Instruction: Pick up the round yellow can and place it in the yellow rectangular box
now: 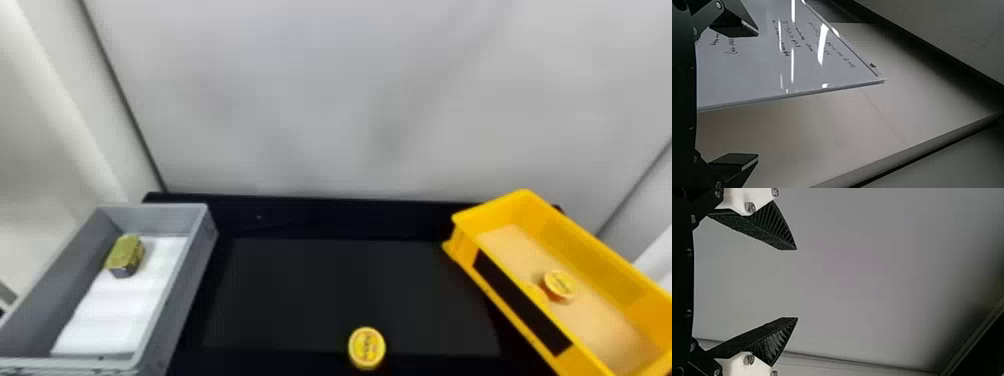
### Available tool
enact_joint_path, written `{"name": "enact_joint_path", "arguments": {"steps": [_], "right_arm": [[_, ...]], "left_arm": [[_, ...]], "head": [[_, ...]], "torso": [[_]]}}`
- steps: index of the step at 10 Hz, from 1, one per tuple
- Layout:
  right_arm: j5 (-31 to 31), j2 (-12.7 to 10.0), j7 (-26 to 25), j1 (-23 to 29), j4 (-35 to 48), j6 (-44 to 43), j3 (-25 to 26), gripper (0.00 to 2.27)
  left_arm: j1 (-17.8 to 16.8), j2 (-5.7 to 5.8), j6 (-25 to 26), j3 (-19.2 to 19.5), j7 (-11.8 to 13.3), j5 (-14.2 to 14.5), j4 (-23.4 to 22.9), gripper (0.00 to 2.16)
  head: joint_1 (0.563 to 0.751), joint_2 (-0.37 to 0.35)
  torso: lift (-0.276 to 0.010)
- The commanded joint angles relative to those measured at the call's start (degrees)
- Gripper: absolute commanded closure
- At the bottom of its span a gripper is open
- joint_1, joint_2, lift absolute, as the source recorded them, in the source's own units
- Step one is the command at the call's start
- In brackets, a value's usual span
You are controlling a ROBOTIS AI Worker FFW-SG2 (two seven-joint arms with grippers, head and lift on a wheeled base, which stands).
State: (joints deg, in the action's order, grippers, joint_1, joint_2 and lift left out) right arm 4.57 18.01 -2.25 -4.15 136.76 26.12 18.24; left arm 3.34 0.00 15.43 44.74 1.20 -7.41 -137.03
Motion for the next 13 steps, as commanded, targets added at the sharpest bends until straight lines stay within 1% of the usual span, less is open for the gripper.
{"name": "enact_joint_path", "arguments": {"steps": [1,2,3,4,5,7,8,9,10,12,13], "right_arm": [[0.2,0.1,-0.1,-0.9,0.0,0.6,-0.8,0.18],[0.3,0.1,-0.1,-1.0,0.0,0.7,-0.9,0.18],[0.4,0.2,-0.1,-1.5,0.0,1.1,-1.3,0.18],[0.4,0.4,-0.1,-1.4,0.0,1.3,-1.7,0.18],[0.4,0.4,-0.1,-1.4,0.0,1.9,-2.7,0.18],[2.3,0.4,1.6,-2.1,-0.4,5.5,-6.8,0.18],[2.8,0.3,3.8,-2.2,-1.1,7.4,-9.1,0.18],[3.2,0.2,5.9,-1.9,-2.7,8.3,-11.9,0.17],[2.7,0.0,6.5,-1.2,-5.0,8.5,-14.5,0.17],[2.6,-1.0,9.7,0.4,-7.9,9.6,-17.2,0.17],[2.6,-1.2,11.0,1.5,-9.1,9.4,-17.9,0.16]], "left_arm": [[0.0,-0.15,-0.1,2.3,0.7,0.8,0.0,0.16],[0.4,-0.15,-0.4,3.1,1.3,1.3,0.0,0.16],[1.1,-0.15,-0.5,3.4,1.3,1.9,0.0,0.16],[1.5,-0.15,-0.5,3.2,1.5,2.1,0.0,0.16],[1.2,-0.15,-0.4,2.2,2.3,2.0,0.0,0.16],[-0.3,-0.15,0.7,-0.7,2.5,0.1,0.0,0.16],[-1.0,-0.15,1.3,-1.6,2.8,-0.9,0.0,0.16],[-1.1,-0.15,1.8,-1.9,2.8,-1.6,0.0,0.16],[-0.9,-0.15,2.2,-2.1,2.9,-2.3,0.0,0.16],[-1.0,-0.15,3.1,-3.6,3.0,-4.0,0.1,0.16],[-1.0,-0.15,3.2,-3.9,3.0,-4.1,0.3,0.16]], "head": [[0.686,0.014],[0.686,0.014],[0.686,0.014],[0.686,0.014],[0.686,0.014],[0.686,0.014],[0.686,0.014],[0.686,0.014],[0.686,0.014],[0.686,0.014],[0.686,0.014]], "torso": [[-0.056],[-0.056],[-0.056],[-0.056],[-0.056],[-0.056],[-0.056],[-0.056],[-0.056],[-0.056],[-0.056]]}}
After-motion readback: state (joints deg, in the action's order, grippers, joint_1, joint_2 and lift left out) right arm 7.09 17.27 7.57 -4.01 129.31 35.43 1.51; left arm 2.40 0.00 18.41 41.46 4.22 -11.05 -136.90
